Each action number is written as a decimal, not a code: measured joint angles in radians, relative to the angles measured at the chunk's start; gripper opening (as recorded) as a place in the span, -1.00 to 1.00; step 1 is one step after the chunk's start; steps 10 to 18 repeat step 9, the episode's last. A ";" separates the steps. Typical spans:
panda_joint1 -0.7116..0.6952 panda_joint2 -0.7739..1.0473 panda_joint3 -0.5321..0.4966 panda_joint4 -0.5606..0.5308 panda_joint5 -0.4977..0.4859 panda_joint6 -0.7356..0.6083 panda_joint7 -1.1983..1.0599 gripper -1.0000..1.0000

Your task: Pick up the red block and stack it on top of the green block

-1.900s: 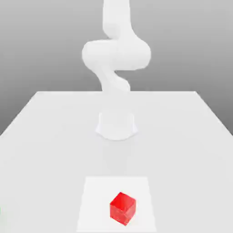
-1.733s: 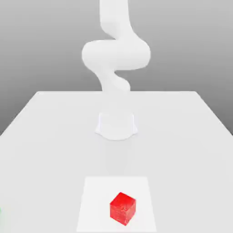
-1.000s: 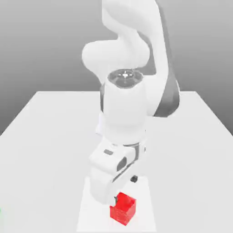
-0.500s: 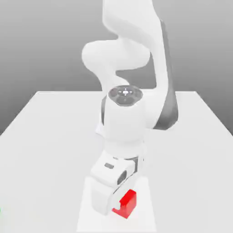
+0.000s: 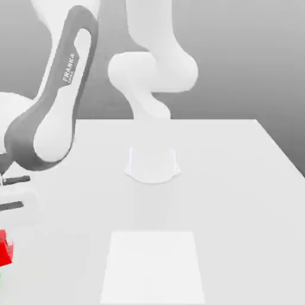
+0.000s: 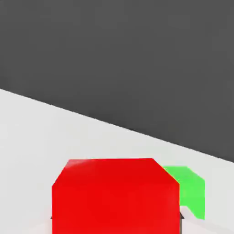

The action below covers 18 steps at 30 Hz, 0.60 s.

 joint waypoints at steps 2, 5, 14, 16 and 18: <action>0.000 0.000 0.000 0.000 0.000 0.000 0.000 1.00; 0.000 0.000 0.000 0.000 0.000 0.000 0.000 1.00; 0.013 -0.051 -0.030 0.003 -0.037 -0.048 0.027 1.00; 0.013 -0.051 -0.030 0.003 -0.037 -0.048 0.027 1.00; 0.013 -0.051 -0.030 0.003 -0.037 -0.048 0.027 1.00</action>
